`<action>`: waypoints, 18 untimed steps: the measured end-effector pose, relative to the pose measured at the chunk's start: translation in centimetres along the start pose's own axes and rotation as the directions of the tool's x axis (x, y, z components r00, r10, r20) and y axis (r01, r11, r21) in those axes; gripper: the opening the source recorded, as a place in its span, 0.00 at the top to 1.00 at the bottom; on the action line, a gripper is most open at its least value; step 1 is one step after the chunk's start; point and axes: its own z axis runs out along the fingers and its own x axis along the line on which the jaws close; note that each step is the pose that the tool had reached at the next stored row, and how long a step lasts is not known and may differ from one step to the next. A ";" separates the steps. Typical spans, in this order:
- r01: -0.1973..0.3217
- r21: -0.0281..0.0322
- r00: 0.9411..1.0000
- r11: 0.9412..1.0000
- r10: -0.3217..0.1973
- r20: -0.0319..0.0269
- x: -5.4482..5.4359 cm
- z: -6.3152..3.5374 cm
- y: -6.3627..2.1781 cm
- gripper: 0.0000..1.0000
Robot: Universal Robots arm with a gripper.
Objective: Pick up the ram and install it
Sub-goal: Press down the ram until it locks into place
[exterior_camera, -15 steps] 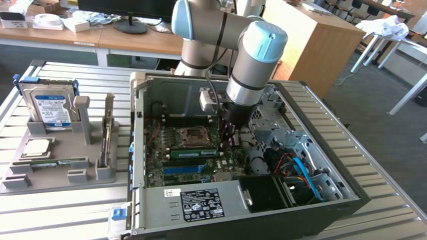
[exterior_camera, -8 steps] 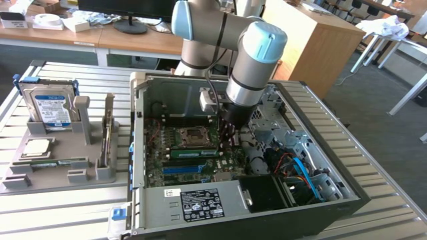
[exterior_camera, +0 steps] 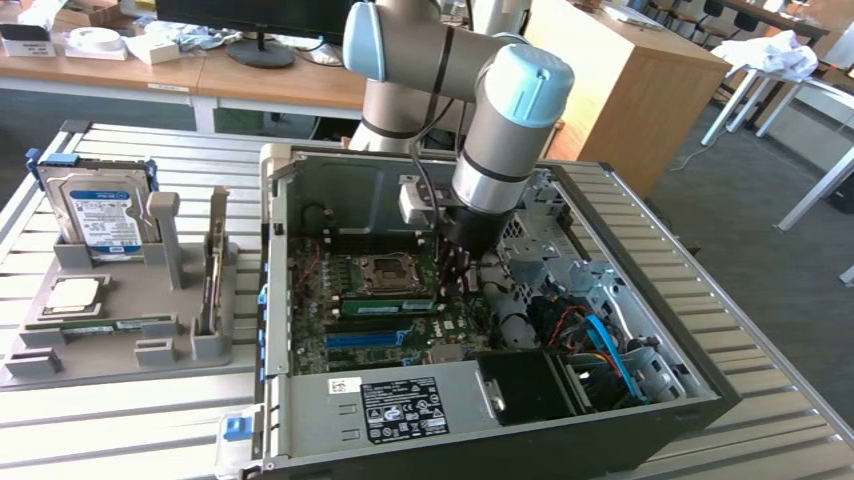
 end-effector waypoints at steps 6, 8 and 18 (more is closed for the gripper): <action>0.000 0.000 1.000 1.000 0.000 0.000 0.0 -0.68 0.02 0.90; 0.000 0.000 1.000 1.000 0.000 0.000 0.0 -1.09 0.02 0.90; 0.000 0.000 1.000 1.000 0.000 0.000 0.0 -2.65 0.05 0.90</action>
